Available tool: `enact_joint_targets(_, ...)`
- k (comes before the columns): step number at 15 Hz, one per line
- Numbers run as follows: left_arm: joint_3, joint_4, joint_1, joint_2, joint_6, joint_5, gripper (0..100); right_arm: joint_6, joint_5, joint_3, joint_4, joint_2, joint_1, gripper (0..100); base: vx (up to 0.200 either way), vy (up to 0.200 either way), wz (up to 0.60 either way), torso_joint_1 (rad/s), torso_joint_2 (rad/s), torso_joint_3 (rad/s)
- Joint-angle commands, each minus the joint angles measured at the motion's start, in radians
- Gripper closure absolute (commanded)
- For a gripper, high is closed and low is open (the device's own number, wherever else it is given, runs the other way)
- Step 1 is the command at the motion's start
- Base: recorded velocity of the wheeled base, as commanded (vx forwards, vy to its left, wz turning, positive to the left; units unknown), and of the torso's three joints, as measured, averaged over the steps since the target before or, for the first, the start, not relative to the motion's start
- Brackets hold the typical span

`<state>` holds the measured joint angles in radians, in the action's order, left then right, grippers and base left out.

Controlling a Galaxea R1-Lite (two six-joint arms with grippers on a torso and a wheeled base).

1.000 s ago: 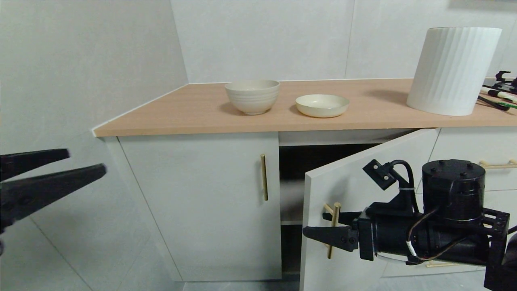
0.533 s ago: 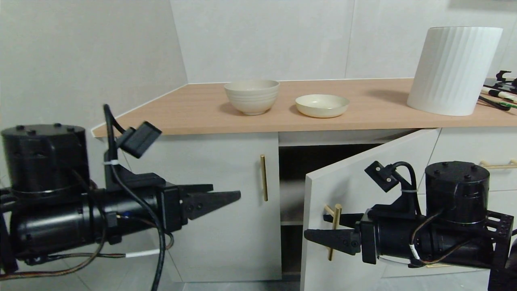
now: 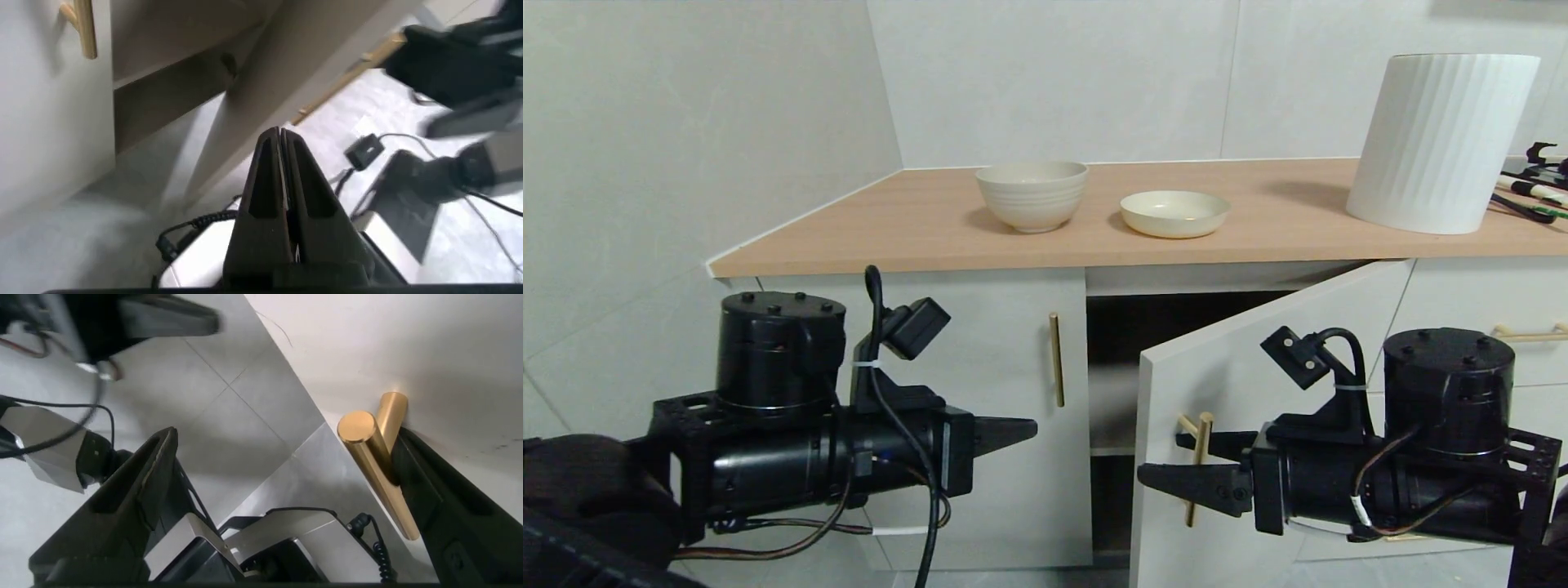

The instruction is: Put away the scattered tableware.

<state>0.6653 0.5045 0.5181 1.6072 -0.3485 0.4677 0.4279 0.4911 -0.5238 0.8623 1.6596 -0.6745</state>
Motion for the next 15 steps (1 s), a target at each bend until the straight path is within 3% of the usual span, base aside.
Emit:
enact_joint_targets(1,0.03,0.051,0.045,0.149,0.036,-0.009,100,0.002,0.0,0.001,-0.002,0.011,0.0,0,0.0,0.0,0.0,0.0,0.0,0.0)
enact_joint_targets(3,0.043,0.177,0.097,0.27,0.048,-0.017,100,-0.003,0.0,0.007,-0.002,0.008,0.0,0,0.0,0.0,0.0,0.0,0.0,0.0)
enact_joint_targets(7,0.03,0.54,0.149,0.473,0.045,-0.055,100,-0.004,0.0,0.021,-0.002,-0.001,0.0,0,0.0,0.0,0.0,0.0,0.0,0.0)
enact_joint_targets(9,0.037,0.586,0.163,0.494,0.045,-0.073,100,-0.006,0.0,0.028,-0.002,-0.001,0.0,0,0.0,0.0,0.0,0.0,0.0,0.0)
enact_joint_targets(15,0.122,0.582,0.201,0.473,0.043,-0.075,100,-0.012,-0.002,0.05,-0.002,-0.026,0.0,0,0.0,0.0,0.0,0.0,0.0,0.0)
